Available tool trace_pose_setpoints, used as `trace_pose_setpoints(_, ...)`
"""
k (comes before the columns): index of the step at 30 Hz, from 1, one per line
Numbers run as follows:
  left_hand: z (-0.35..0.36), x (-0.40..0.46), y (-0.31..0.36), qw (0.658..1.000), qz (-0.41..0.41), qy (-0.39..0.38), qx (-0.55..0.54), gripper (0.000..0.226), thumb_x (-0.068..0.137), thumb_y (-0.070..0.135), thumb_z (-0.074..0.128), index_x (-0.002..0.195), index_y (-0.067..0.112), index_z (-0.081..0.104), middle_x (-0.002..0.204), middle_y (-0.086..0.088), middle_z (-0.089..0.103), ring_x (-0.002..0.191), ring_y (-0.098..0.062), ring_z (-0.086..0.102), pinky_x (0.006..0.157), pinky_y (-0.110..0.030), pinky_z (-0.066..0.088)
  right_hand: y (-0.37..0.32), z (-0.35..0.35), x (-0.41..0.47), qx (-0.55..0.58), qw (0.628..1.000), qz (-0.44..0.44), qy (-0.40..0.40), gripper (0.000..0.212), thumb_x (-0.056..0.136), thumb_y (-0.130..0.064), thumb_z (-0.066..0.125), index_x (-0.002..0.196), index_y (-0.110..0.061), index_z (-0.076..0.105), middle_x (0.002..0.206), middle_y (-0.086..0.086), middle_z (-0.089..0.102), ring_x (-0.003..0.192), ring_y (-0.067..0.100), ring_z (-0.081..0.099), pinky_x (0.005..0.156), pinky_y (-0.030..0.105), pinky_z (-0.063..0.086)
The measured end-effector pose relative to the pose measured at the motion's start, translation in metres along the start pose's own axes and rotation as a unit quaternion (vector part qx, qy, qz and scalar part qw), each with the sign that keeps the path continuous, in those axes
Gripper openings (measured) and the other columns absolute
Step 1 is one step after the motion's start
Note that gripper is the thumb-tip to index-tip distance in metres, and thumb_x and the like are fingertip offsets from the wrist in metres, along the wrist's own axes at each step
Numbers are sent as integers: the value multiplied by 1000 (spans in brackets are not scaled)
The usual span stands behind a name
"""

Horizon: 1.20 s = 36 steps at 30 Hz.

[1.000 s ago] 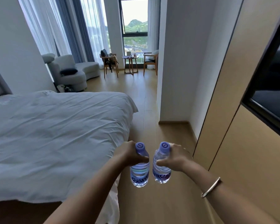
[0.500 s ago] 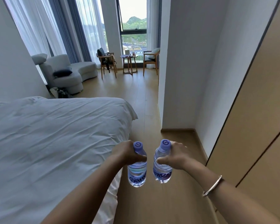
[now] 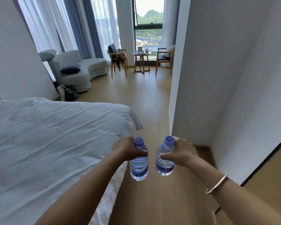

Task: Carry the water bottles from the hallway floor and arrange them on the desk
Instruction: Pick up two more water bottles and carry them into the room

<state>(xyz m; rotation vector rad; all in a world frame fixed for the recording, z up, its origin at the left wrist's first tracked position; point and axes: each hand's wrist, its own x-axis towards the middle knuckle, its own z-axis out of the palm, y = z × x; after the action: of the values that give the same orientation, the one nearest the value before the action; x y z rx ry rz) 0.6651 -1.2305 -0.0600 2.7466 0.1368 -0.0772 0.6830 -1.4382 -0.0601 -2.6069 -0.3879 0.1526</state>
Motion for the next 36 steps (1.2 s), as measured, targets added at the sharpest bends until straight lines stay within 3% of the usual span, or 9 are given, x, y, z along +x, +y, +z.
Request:
trace_pose_setpoints(10, -2, 173, -13, 1000, 12, -17, -5, 35, 63, 53, 66, 55, 23, 51, 53, 9, 50, 49, -3, 42, 45, -17, 33, 28, 0, 168, 24, 1000, 2, -17, 32, 65, -49, 71, 84, -29, 54, 78, -7, 61, 71, 14, 59, 64, 26, 48)
trace_pose_setpoints(16, -18, 310, -35, 999, 42, -20, -7, 37, 63, 50, 66, 76, 16, 67, 68, 3, 61, 60, -14, 50, 53, -20, 39, 29, -2, 300, 30, 999, 33, -6, 30, 63, -48, 72, 79, -31, 54, 74, -10, 58, 69, 13, 57, 58, 23, 38)
trace_pose_setpoints(21, -46, 417, -49, 999, 49, -13, 2, 35, 58, 54, 64, 66, 20, 60, 62, 4, 59, 60, -15, 53, 54, -22, 40, 21, -12, 403, 29, 998, 59, 18, 30, 60, -50, 71, 74, -31, 51, 75, -11, 58, 69, 14, 56, 55, 24, 37)
trace_pose_setpoints(25, -58, 489, -58, 999, 44, -26, -12, 35, 58, 55, 68, 70, 23, 64, 68, 4, 65, 59, -13, 55, 56, -24, 46, 16, -20, 473, 53, 997, 53, 15, 28, 62, -44, 70, 80, -24, 59, 73, -9, 62, 67, 13, 58, 52, 21, 38)
trace_pose_setpoints(30, -61, 574, -67, 999, 45, -23, -20, 35, 58, 54, 69, 53, 24, 52, 53, 9, 51, 50, -9, 45, 49, -21, 37, 22, -28, 560, 62, 997, 52, 13, 26, 63, -43, 70, 77, -23, 60, 72, -8, 63, 66, 14, 59, 55, 25, 42)
trace_pose_setpoints(36, -60, 696, -72, 999, 38, -13, -16, 40, 50, 54, 61, 50, 17, 45, 50, 5, 40, 52, -14, 36, 50, -24, 35, 42, -37, 688, 54, 998, 41, 1, 26, 64, -44, 71, 63, -27, 51, 63, -13, 55, 60, 11, 53, 49, 21, 36)
